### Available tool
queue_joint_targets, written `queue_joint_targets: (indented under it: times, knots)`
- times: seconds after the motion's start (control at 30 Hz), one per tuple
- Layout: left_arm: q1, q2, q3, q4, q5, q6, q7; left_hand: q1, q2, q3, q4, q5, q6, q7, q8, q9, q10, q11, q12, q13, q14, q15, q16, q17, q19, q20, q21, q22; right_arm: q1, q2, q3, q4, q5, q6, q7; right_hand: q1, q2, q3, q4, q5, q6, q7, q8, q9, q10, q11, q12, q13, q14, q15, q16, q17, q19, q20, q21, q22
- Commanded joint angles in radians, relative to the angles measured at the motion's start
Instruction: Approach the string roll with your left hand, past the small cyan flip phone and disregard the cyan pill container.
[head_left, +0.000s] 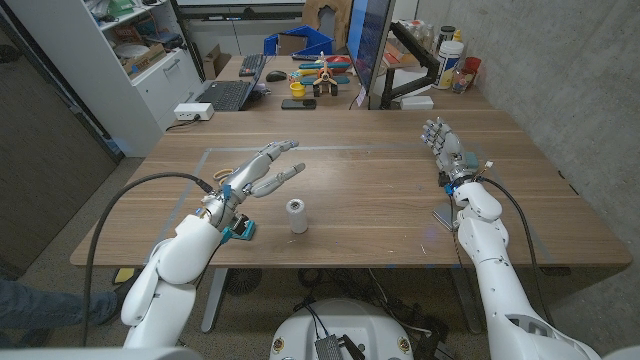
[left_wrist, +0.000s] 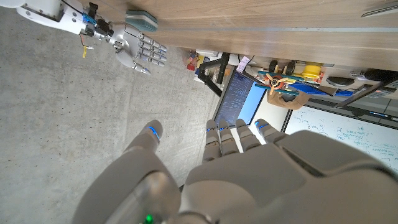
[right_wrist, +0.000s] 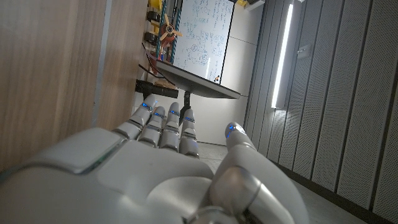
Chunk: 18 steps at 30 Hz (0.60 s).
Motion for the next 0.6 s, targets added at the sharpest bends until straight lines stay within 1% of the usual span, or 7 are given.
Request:
queue_joint_targets:
  times: [0.03, 0.1, 0.13, 0.23, 0.3, 0.43, 0.6]
  knots:
    - [-0.001, 0.020, 0.017, -0.016, 0.077, 0.025, 0.016, 0.015, -0.001, 0.001, -0.007, -0.003, 0.002, -0.016, 0.003, 0.006, 0.007, 0.002, -0.001, 0.004, 0.000, -0.003, 0.002, 0.004, 0.002, 0.002, -0.001, 0.002, -0.006, -0.003, 0.001, -0.005, -0.005, 0.000, -0.006, 0.000, -0.002, -0.001, -0.005, 0.004, 0.007, -0.002, 0.000, 0.003, 0.009, 0.001, 0.003, 0.002, 0.007, -0.002, -0.001, 0.001, 0.014, 0.000, -0.003, 0.004]
    - [-0.002, 0.024, 0.020, -0.018, 0.086, 0.031, 0.016, 0.016, -0.001, 0.001, -0.007, -0.003, 0.003, -0.019, 0.004, 0.006, 0.006, 0.000, -0.002, 0.004, 0.001, -0.003, 0.002, 0.004, 0.003, 0.005, -0.001, 0.002, -0.006, -0.002, 0.000, -0.004, -0.006, 0.001, -0.007, 0.000, -0.002, -0.001, -0.005, 0.004, 0.007, -0.002, 0.000, 0.003, 0.008, 0.001, 0.002, 0.002, 0.007, -0.002, -0.001, 0.001, 0.014, 0.000, -0.004, 0.004]
    - [-0.002, 0.027, 0.021, -0.019, 0.092, 0.034, 0.016, 0.019, 0.000, 0.001, -0.009, -0.004, 0.006, -0.023, 0.004, 0.006, 0.007, -0.006, -0.001, 0.004, 0.001, -0.004, 0.002, 0.004, 0.011, 0.016, 0.002, 0.002, -0.006, -0.002, -0.001, -0.004, -0.006, 0.000, -0.007, 0.000, -0.002, -0.001, -0.005, 0.004, 0.007, -0.002, 0.000, 0.003, 0.008, 0.001, 0.002, 0.002, 0.007, -0.002, -0.001, 0.001, 0.014, 0.000, -0.004, 0.004]
    - [-0.002, 0.035, 0.027, -0.023, 0.114, 0.039, 0.020, 0.023, 0.000, 0.001, -0.012, -0.005, 0.009, -0.031, 0.004, 0.007, 0.003, -0.003, -0.002, 0.004, 0.001, -0.004, 0.002, 0.004, 0.025, 0.039, 0.006, 0.002, -0.004, -0.002, -0.003, 0.001, -0.007, 0.002, -0.006, -0.001, -0.002, -0.001, -0.005, 0.004, 0.008, -0.003, 0.000, 0.003, 0.007, 0.000, 0.002, 0.002, 0.007, -0.003, -0.001, 0.001, 0.015, 0.001, -0.005, 0.004]
    - [-0.001, 0.040, 0.032, -0.026, 0.130, 0.040, 0.027, 0.024, 0.000, 0.001, -0.012, -0.005, 0.009, -0.031, 0.004, 0.007, 0.004, -0.005, -0.002, 0.004, 0.001, -0.003, 0.002, 0.004, 0.026, 0.040, 0.006, 0.002, -0.002, -0.003, -0.005, 0.005, -0.010, 0.003, -0.006, 0.000, -0.002, -0.001, -0.006, 0.004, 0.008, -0.004, 0.000, 0.003, 0.007, -0.002, 0.002, 0.002, 0.007, -0.003, -0.001, 0.001, 0.015, 0.001, -0.006, 0.004]
    - [-0.001, 0.050, 0.039, -0.033, 0.146, 0.048, 0.025, 0.028, 0.000, 0.000, -0.015, -0.006, 0.013, -0.043, 0.005, 0.007, 0.004, -0.018, -0.002, 0.005, 0.003, 0.000, 0.002, 0.005, 0.034, 0.049, 0.008, 0.002, 0.003, -0.002, -0.007, 0.013, -0.011, 0.004, -0.006, -0.001, -0.001, -0.001, -0.006, 0.004, 0.007, -0.005, 0.000, 0.003, 0.008, -0.002, 0.002, 0.002, 0.008, -0.002, -0.001, 0.001, 0.016, 0.002, -0.008, 0.004]
    - [-0.001, 0.064, 0.051, -0.040, 0.167, 0.062, 0.015, 0.036, 0.001, 0.001, -0.019, -0.007, 0.020, -0.051, 0.006, 0.007, 0.000, -0.027, -0.003, 0.005, 0.006, 0.003, 0.003, 0.005, 0.057, 0.077, 0.014, 0.003, 0.008, -0.001, -0.009, 0.021, -0.012, 0.007, -0.005, -0.001, -0.002, -0.001, -0.006, 0.004, 0.007, -0.005, 0.000, 0.003, 0.008, -0.001, 0.002, 0.002, 0.008, -0.001, -0.001, 0.001, 0.016, 0.004, -0.010, 0.004]
